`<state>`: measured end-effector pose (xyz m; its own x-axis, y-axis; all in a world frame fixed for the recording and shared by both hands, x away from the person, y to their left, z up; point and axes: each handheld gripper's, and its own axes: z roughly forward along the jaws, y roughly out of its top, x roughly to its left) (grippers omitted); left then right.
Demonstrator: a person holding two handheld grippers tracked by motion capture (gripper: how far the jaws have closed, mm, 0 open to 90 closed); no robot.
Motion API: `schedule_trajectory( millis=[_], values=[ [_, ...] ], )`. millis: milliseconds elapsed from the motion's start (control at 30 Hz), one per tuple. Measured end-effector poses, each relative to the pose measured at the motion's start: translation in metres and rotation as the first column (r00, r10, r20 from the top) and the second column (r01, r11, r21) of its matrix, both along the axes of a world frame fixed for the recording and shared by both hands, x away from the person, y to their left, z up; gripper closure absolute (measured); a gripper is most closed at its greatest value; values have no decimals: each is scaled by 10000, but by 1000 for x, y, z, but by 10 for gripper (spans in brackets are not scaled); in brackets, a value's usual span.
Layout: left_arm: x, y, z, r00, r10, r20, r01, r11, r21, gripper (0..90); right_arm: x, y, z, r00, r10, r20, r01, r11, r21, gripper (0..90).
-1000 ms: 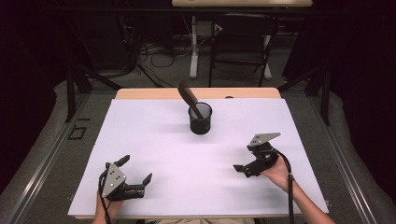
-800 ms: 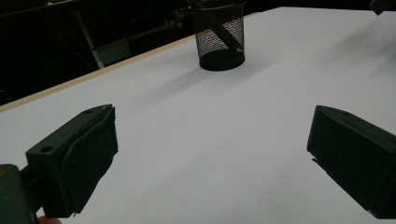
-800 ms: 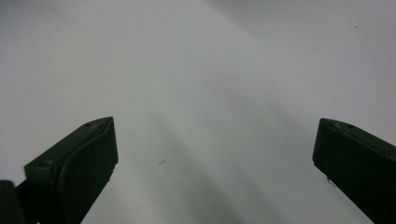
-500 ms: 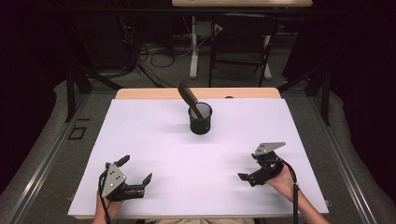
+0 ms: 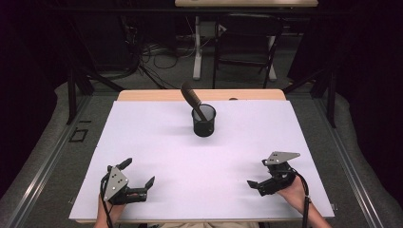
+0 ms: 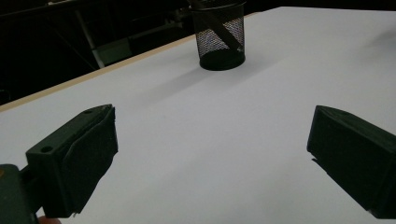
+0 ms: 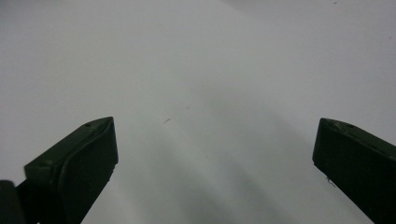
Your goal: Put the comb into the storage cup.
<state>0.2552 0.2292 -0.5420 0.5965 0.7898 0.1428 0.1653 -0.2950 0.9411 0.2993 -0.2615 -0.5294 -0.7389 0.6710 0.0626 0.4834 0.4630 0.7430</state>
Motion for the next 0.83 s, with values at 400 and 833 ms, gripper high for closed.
schedule_trajectory(
  millis=[400, 833],
  values=[
    [0, 0, -1, 10000, 25, -47, -25, 10000, 11, 18, -17, -12, -1, 9964, -421, 734, 406, 9989, 227, 0],
    [1, -1, -2, 9999, -17, -127, 17, 10000, 20, 18, -30, -21, -1, 9906, -704, 1177, 633, 9960, 632, 0]
  ],
)
